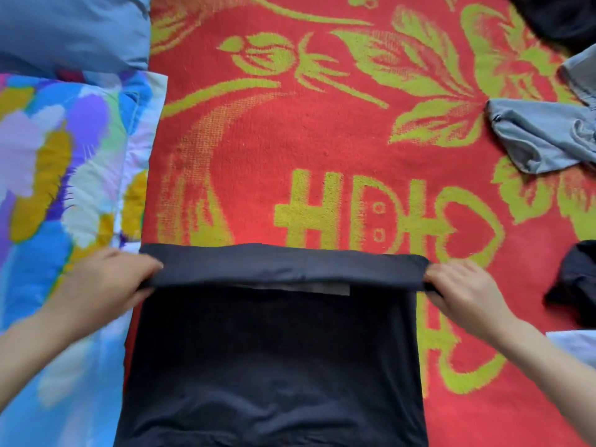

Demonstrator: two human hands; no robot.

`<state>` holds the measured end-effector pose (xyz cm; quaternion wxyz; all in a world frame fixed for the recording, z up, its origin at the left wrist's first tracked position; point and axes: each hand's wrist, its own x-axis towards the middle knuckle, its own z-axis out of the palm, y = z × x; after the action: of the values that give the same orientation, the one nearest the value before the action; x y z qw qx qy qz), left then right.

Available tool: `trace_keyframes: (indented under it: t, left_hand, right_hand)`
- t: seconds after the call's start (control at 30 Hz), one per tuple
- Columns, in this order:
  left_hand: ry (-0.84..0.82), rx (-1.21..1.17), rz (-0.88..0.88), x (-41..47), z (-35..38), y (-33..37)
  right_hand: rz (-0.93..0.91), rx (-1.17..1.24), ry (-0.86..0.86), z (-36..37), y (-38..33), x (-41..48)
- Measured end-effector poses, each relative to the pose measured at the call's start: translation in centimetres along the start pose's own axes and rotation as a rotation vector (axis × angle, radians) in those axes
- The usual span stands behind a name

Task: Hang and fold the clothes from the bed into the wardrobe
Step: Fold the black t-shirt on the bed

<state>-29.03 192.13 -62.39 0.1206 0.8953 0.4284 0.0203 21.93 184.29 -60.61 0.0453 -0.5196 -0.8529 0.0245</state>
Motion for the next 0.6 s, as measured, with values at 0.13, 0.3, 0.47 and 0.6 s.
trace_keyframes:
  t: [0.13, 0.3, 0.47, 0.6]
  left_hand:
    - [-0.056, 0.118, 0.107, -6.4, 5.3, 3.2]
    - [-0.272, 0.179, -0.142, -7.8, 9.1, 7.5]
    - [-0.047, 0.228, -0.368, -0.6, 7.1, 8.1]
    - [-0.391, 0.309, -0.478, 3.0, 6.1, 5.4]
  right_hand:
    - [-0.153, -0.061, -0.404, 4.0, -3.2, -5.9]
    - [-0.05, -0.008, -0.41, 7.0, -6.3, -5.3]
    - [0.352, -0.034, -0.158, 6.0, -5.1, 0.9]
    - [0.486, -0.115, -0.635, 6.3, -3.4, 2.2]
